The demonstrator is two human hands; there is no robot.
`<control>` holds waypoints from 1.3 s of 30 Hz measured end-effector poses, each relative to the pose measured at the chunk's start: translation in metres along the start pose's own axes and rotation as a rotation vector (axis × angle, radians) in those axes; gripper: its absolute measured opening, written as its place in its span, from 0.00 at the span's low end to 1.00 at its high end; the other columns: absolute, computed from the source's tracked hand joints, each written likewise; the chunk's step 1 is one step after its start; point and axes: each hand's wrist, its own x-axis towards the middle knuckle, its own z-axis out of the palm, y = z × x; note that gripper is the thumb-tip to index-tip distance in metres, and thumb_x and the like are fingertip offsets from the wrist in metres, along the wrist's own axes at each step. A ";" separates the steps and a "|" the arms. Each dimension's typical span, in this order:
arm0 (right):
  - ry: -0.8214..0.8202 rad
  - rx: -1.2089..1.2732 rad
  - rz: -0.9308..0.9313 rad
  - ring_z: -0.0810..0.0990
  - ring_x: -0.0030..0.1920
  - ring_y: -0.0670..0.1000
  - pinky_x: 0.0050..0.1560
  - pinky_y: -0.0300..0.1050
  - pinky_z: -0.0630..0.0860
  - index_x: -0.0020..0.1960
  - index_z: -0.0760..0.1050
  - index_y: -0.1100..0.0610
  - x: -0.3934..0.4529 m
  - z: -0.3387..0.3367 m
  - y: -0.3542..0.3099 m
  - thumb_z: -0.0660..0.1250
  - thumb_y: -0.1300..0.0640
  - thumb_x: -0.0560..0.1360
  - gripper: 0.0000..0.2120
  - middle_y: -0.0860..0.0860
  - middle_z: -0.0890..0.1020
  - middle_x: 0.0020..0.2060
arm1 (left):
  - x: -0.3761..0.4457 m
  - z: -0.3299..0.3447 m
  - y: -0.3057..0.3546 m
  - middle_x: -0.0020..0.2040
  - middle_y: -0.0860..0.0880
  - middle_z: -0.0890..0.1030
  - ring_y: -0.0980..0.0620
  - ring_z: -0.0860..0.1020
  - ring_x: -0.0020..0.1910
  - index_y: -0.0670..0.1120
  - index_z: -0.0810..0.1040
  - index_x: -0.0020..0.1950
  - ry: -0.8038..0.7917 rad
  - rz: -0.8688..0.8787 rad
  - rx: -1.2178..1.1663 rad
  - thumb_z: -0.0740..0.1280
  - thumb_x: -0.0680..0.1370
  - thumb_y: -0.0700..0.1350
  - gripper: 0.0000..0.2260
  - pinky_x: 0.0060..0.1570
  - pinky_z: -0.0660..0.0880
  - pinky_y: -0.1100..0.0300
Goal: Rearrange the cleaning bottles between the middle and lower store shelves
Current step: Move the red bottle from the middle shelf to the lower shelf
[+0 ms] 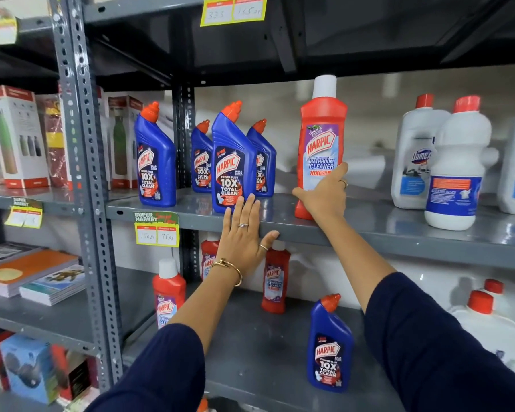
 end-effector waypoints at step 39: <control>-0.232 0.163 0.297 0.77 0.46 0.55 0.45 0.51 0.78 0.58 0.65 0.61 -0.249 0.117 0.183 0.81 0.62 0.53 0.39 0.54 0.76 0.47 | -0.022 -0.005 -0.058 0.72 0.40 0.62 0.42 0.52 0.73 0.41 0.59 0.71 0.029 -0.065 -0.183 0.48 0.76 0.54 0.26 0.69 0.45 0.48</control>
